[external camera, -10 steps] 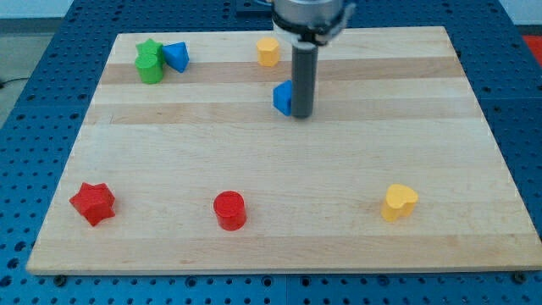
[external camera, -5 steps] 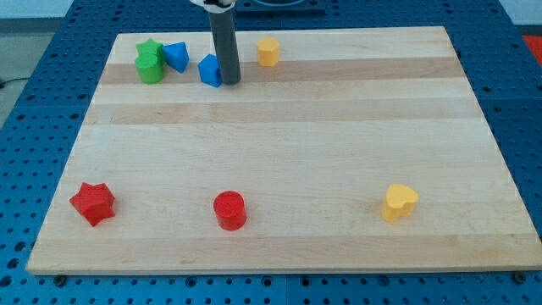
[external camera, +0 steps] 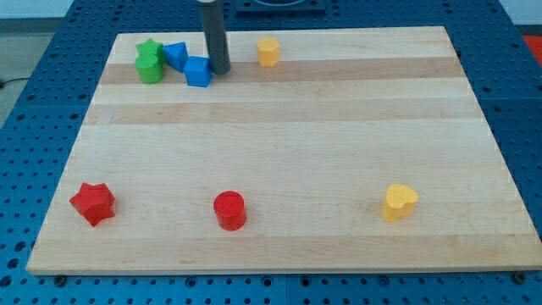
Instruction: Move the cube below the triangle
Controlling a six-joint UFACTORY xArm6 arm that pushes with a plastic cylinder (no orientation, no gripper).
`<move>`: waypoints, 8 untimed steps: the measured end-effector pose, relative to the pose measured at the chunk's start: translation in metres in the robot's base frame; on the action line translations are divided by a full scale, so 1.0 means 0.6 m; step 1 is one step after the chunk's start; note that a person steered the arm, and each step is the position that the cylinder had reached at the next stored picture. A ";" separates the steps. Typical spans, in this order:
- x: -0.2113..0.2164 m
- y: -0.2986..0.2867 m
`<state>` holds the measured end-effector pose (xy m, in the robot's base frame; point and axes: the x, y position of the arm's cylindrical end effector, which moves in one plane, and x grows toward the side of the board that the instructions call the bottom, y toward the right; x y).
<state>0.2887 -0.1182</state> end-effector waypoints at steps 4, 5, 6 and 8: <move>0.047 0.086; 0.044 -0.032; 0.035 -0.064; 0.045 -0.046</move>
